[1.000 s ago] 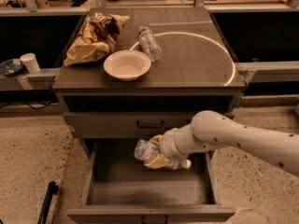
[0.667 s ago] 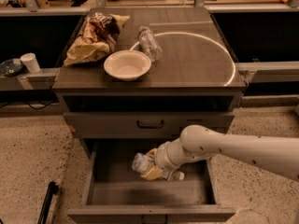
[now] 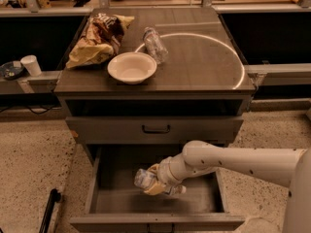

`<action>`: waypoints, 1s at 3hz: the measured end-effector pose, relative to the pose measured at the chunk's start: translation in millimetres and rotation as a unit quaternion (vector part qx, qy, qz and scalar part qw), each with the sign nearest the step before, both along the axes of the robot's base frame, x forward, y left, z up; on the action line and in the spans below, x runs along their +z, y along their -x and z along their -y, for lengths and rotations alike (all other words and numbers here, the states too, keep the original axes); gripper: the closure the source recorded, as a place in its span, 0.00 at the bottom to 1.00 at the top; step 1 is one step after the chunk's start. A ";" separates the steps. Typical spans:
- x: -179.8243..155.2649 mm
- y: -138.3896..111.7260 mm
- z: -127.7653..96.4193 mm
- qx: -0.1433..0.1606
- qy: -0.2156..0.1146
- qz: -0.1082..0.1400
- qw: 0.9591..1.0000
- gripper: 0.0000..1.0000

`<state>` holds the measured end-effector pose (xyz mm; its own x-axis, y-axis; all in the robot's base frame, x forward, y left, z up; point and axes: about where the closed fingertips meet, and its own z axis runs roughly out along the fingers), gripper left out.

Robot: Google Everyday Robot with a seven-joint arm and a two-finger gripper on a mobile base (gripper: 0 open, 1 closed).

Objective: Place blue plastic bottle into middle drawer

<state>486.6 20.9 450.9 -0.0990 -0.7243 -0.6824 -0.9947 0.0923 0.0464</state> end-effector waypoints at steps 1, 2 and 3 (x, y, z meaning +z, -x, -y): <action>0.0 0.0 0.0 0.000 0.000 0.000 1.000 0.74; 0.0 0.0 -0.1 0.000 0.000 0.000 1.000 0.50; 0.0 0.0 -0.1 0.000 0.000 0.000 1.000 0.27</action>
Offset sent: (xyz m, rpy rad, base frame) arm 0.0000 0.0000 0.0001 0.0000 0.0000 0.0000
